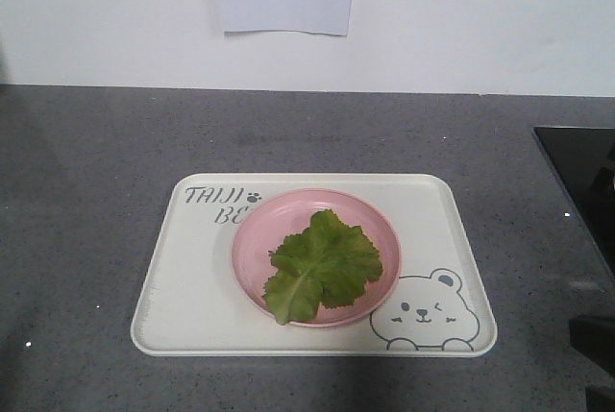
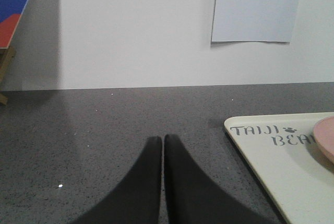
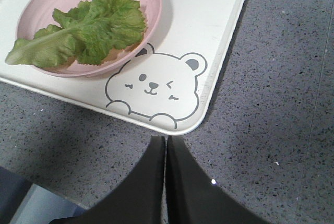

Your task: Transfer vegetables to tray and serve

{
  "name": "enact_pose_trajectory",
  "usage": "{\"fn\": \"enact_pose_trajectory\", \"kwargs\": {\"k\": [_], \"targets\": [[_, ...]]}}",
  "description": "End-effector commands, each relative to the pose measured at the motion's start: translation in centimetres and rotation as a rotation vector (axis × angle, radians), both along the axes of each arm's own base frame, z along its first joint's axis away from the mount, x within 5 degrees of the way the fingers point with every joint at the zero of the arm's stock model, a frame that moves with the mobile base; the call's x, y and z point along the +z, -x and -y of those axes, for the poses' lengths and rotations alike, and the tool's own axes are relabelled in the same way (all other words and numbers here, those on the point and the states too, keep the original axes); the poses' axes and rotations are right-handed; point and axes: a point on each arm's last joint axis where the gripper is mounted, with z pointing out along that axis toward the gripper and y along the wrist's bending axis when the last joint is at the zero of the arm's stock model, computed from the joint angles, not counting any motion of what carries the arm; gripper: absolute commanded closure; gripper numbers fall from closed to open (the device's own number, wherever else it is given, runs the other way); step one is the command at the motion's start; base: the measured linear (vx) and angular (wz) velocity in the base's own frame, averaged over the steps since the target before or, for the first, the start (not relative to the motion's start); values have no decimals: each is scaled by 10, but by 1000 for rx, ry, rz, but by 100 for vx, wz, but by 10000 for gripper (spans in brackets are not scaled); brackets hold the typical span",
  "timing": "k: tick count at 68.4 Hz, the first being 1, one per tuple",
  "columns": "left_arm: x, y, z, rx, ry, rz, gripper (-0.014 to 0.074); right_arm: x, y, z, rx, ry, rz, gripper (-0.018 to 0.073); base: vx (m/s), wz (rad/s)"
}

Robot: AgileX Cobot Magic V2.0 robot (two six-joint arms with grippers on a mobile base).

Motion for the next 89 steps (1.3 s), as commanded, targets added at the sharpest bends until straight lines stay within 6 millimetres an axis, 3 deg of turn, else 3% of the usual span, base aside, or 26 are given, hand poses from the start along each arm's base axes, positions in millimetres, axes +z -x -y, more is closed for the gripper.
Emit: {"fn": "enact_pose_trajectory", "kwargs": {"k": [1, 46, 55, 64, 77, 89], "targets": [[-2, 0, 0, -4, 14, 60, 602, 12, -4, 0, -15, -22, 73, 569, 0, 0], [-2, 0, 0, -4, 14, 60, 602, 12, -4, 0, -15, -20, 73, 569, 0, 0], [-2, 0, 0, -4, 14, 60, 602, 16, -6, 4, -39, 15, 145, 569, 0, 0], [-2, 0, 0, -4, 14, 60, 602, 21, -1, 13, -111, 84, 327, 568, 0, 0], [-2, 0, 0, -4, 14, 60, 602, -6, 16, 27, -237, 170, 620, 565, 0, 0], [-2, 0, 0, -4, 14, 60, 602, -39, 33, 33, -290, 205, 775, 565, 0, 0]]}}
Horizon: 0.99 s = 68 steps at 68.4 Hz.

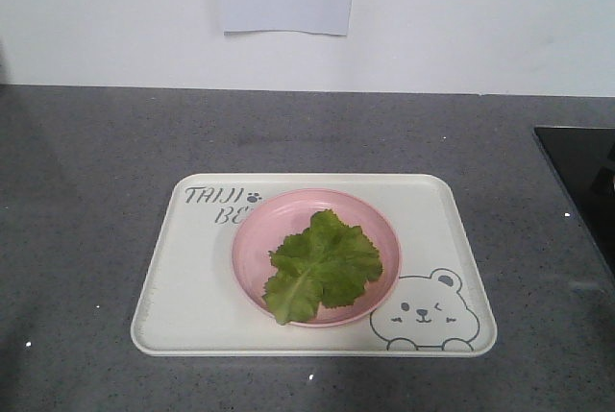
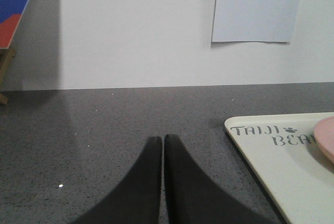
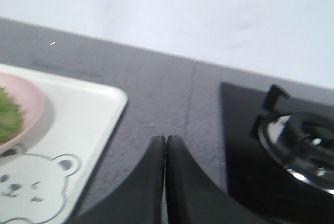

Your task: Transfer vegetables to tray and serve

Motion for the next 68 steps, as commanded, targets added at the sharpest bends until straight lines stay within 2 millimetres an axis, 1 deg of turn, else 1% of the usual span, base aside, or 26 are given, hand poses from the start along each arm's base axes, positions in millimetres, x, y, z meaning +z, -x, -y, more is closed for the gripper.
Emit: {"fn": "enact_pose_trajectory", "kwargs": {"k": [1, 12, 27, 43, 68], "targets": [[-2, 0, 0, -4, 14, 60, 602, 0, 6, 2, -23, 19, 171, 565, 0, 0], [-2, 0, 0, -4, 14, 60, 602, -28, 13, 2, -26, -42, 183, 565, 0, 0], [-2, 0, 0, -4, 14, 60, 602, -63, 15, 2, -26, -97, 189, 565, 0, 0], [-2, 0, 0, -4, 14, 60, 602, -64, 15, 2, -28, -121, 180, 565, 0, 0], [-2, 0, 0, -4, 14, 60, 602, -63, 15, 2, -26, -103, 190, 565, 0, 0]]}}
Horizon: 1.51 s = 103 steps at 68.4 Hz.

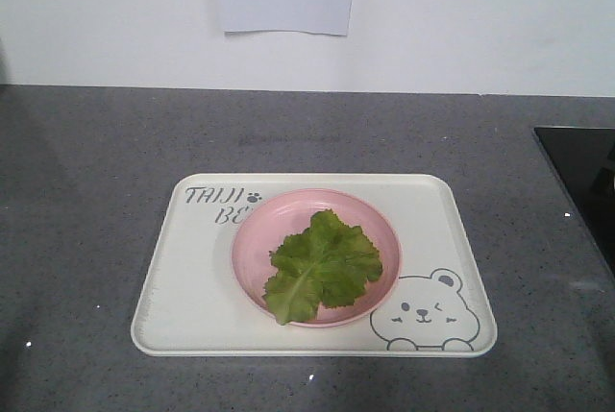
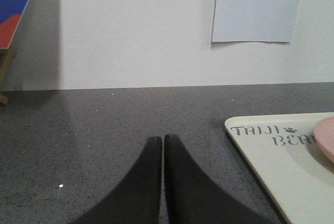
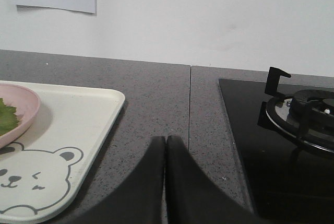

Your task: Transfer vegetables to tray and serve

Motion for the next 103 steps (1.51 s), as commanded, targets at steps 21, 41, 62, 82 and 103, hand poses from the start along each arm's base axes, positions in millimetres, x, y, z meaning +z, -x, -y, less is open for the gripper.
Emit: {"fn": "enact_pose_trajectory", "kwargs": {"k": [21, 41, 62, 82, 103], "targets": [[-2, 0, 0, -4, 14, 60, 602, 8, 0, 0, -2, 12, 140, 565, 0, 0], [-2, 0, 0, -4, 14, 60, 602, 8, 0, 0, -2, 12, 140, 565, 0, 0], [-2, 0, 0, -4, 14, 60, 602, 8, 0, 0, -2, 15, 138, 565, 0, 0], [-2, 0, 0, -4, 14, 60, 602, 8, 0, 0, -2, 16, 138, 565, 0, 0], [-2, 0, 0, -4, 14, 60, 602, 8, 0, 0, -2, 16, 138, 565, 0, 0]]}}
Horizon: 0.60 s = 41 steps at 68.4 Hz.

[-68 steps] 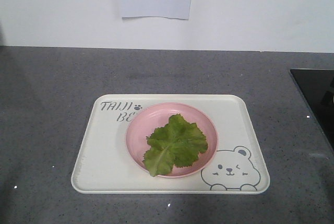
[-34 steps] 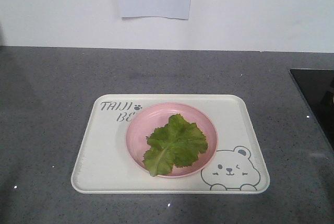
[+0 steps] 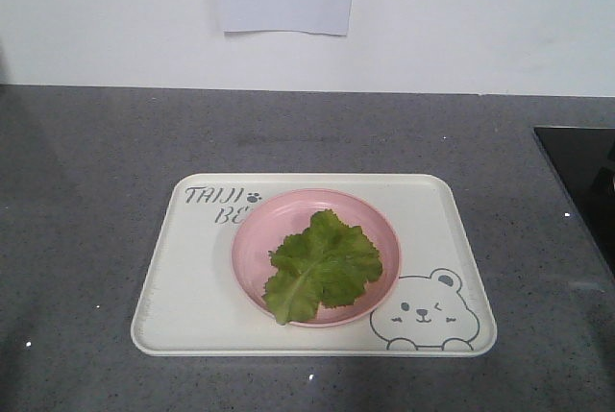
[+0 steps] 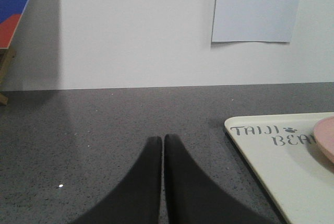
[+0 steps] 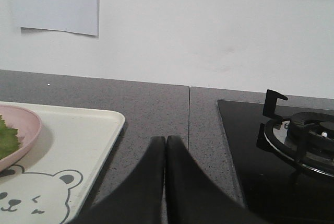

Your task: Transfer vegetables to tray and serve

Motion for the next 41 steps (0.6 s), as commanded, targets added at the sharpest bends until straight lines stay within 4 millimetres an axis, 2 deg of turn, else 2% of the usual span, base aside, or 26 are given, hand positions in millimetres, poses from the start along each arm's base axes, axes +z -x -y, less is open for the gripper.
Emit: {"fn": "enact_pose_trajectory", "kwargs": {"k": [1, 41], "targets": [[-2, 0, 0, -4, 14, 60, 602, 2, 0, 0, -5, 15, 70, 565, 0, 0], [-2, 0, 0, -4, 14, 60, 602, 2, 0, 1, -26, 16, 71, 565, 0, 0]]}}
